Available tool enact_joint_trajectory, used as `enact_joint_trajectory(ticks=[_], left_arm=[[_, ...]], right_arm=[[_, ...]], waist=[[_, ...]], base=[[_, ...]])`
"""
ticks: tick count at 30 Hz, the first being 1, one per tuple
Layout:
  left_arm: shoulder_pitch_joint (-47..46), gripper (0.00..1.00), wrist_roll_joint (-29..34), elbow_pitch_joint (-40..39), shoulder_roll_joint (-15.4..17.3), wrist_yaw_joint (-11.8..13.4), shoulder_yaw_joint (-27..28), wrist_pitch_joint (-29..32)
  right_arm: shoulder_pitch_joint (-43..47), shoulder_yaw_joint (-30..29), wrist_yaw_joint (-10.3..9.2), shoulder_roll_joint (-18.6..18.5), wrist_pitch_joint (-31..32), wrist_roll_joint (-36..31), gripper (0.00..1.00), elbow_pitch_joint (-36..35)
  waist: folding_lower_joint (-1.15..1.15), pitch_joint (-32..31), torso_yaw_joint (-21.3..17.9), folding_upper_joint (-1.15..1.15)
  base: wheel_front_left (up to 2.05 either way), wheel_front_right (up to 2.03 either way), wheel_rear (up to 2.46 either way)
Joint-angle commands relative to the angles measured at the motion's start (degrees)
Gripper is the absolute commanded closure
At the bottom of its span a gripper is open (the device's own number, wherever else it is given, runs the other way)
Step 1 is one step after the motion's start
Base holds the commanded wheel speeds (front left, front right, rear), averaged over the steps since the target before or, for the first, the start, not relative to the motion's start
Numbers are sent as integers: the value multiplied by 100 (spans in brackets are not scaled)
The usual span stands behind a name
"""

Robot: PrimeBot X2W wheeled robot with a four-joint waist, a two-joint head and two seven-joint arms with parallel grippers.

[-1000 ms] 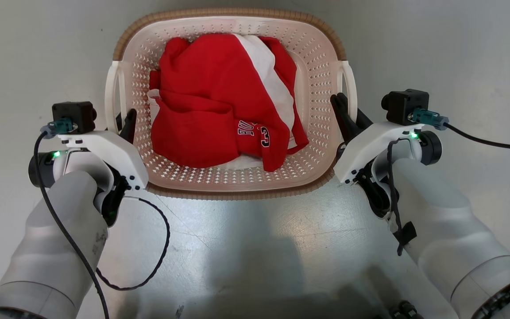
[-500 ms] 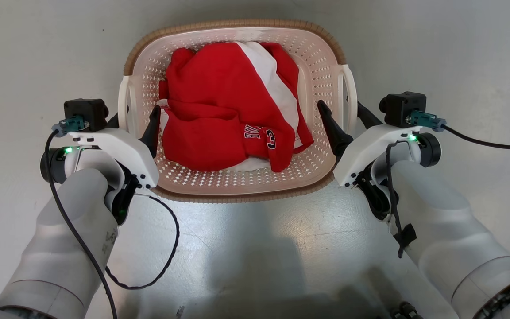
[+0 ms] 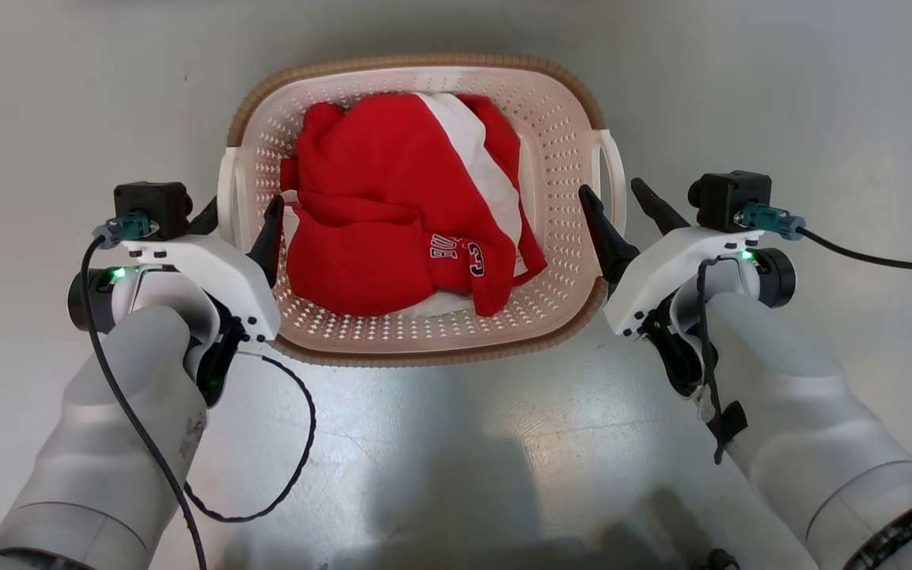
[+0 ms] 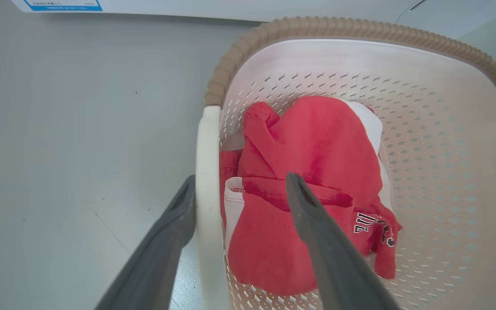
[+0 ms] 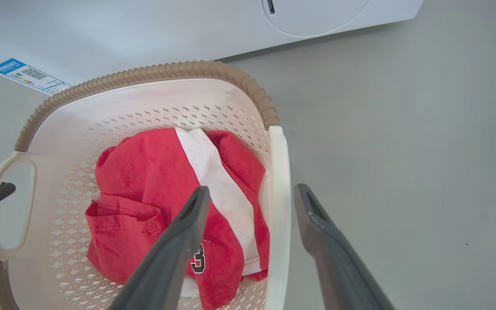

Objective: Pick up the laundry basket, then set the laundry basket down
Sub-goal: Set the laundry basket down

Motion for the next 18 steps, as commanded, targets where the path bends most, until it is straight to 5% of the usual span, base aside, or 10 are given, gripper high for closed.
enact_joint_trajectory(ticks=[1,18], left_arm=[[97,0,-54,-50,185,-33,90,-37],[943,0,-152,-234,159,-33,188,-37]], right_arm=[[399,44,41,99,-37,-44,0,19],[1082,-327,41,99,-37,-24,0,-146]], waist=[[0,-59,-17,0],[0,-1356,-114,0]], base=[[0,0,0],[0,0,0]])
